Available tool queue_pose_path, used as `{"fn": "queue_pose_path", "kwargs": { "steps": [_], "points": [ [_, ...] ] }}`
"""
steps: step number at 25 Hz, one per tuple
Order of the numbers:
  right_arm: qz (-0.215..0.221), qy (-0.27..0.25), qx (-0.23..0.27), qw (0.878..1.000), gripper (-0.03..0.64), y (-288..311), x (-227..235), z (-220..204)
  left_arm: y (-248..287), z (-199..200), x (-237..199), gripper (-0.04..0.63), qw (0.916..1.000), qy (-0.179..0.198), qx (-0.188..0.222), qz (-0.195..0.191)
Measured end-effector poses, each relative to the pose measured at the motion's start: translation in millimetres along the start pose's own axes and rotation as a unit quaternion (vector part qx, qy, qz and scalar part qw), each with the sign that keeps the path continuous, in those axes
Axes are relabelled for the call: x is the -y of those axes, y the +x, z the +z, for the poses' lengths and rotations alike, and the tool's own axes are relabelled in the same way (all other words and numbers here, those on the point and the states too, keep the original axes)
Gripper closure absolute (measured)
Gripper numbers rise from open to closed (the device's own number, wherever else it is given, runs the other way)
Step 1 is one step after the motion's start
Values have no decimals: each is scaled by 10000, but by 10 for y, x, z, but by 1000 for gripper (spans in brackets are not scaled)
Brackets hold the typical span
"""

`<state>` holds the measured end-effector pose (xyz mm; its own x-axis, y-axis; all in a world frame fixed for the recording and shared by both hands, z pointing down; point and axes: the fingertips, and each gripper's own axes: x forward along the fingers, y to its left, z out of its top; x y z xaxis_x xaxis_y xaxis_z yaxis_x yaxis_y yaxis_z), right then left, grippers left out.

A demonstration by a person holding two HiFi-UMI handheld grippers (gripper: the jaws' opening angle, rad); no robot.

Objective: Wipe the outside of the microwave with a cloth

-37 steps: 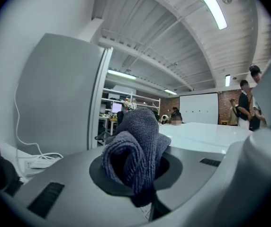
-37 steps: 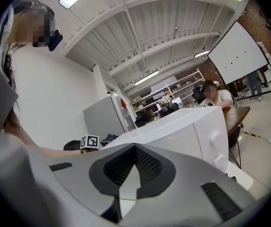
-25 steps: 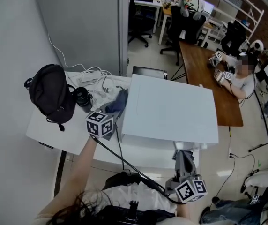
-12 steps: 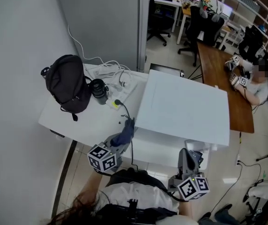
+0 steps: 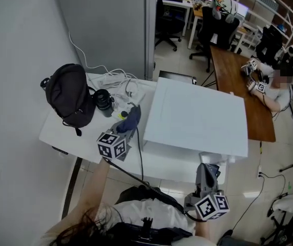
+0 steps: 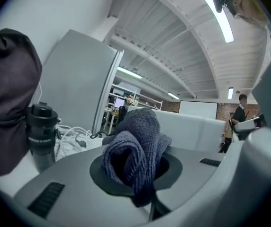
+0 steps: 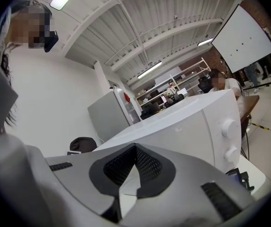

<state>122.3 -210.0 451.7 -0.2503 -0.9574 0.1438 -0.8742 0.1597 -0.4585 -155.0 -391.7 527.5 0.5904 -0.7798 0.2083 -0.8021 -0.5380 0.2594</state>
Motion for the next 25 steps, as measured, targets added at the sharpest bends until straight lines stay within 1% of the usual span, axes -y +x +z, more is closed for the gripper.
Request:
{"fn": "queue_pose_path", "kwargs": {
  "steps": [2,5,10,12,14,17,19,22,25],
  "points": [
    [-114,35,47,9999,589,-41,37,4,308,87,-130,548,9998,117,-133,-44],
    [-326,75,141,9993,589,-100,92,14,712,129,-224,548,9984,282,-434,-238],
    [-666,57,147,9977,589,-167,201,-8,1188,31,-259,546,9949,458,-768,-477],
    [-786,46,168,9968,589,-178,224,-2,1301,-52,-238,548,9932,465,-887,-596],
    [-879,43,198,9959,589,-181,241,6,1361,-116,-207,547,9926,321,-936,-710],
    [-954,40,179,9953,589,-193,251,-23,1294,-195,-175,548,9918,-1,-936,-871],
    [-969,49,144,9952,589,-188,257,-48,1155,-243,-105,548,9897,-51,-972,-1050],
    [-903,46,105,9958,589,-134,244,-62,822,-335,41,548,9868,-180,-965,-1286],
    [-750,28,67,9972,589,-43,180,-67,371,-512,148,548,9858,-486,-924,-1318]
  ]
}}
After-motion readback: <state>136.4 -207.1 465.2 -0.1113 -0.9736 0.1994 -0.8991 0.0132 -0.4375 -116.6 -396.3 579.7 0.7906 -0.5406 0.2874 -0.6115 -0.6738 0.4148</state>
